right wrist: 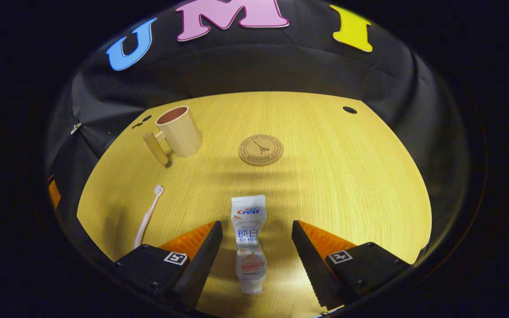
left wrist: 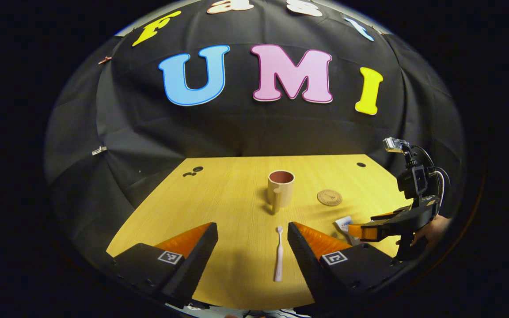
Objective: Put the toothbrush and toothpaste on the desktop into the cup, then pick up the cup and place it on the coaster on the desktop.
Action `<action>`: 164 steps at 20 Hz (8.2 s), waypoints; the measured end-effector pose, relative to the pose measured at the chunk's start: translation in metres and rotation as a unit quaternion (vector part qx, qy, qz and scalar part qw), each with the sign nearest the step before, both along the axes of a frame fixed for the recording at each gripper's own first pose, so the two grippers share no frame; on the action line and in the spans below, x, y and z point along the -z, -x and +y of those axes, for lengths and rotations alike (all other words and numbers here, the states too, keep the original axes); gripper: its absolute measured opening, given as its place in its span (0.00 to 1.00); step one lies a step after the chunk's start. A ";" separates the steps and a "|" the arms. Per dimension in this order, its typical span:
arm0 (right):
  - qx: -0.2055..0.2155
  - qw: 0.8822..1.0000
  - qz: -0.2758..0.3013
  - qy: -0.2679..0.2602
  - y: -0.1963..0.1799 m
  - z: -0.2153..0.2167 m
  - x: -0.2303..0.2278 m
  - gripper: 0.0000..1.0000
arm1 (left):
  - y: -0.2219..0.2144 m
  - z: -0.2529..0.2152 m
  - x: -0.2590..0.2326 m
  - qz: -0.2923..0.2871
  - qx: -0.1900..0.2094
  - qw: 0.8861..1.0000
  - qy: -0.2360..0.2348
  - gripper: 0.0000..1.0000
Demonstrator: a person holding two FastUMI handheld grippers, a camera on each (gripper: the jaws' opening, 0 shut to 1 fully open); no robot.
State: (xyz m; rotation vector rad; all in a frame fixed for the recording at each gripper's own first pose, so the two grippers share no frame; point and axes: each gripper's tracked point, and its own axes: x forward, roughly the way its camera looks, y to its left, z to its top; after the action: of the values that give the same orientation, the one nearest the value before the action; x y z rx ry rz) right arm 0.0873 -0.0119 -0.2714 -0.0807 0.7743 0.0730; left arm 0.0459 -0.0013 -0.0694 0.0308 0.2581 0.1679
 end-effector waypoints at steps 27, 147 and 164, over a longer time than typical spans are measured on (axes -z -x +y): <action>0.039 0.993 0.104 0.039 0.000 -0.004 0.034 0.42 | -0.008 0.007 0.018 0.003 -0.022 1.000 -0.007 0.98; -0.211 0.941 -0.248 -0.095 -0.180 0.108 -0.171 0.98 | -0.161 -0.039 -0.066 -0.116 0.098 0.981 0.121 0.06; -0.101 0.968 -0.228 -0.034 -0.170 -0.023 -0.137 0.98 | -0.281 -0.061 -0.079 -0.227 0.171 0.959 0.015 0.06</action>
State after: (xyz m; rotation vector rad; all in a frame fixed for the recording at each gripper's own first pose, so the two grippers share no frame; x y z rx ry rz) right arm 0.2572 -0.0349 -0.1345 -0.1067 0.2996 0.2657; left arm 0.3270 -0.0625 0.0096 0.0065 -0.2056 -0.1740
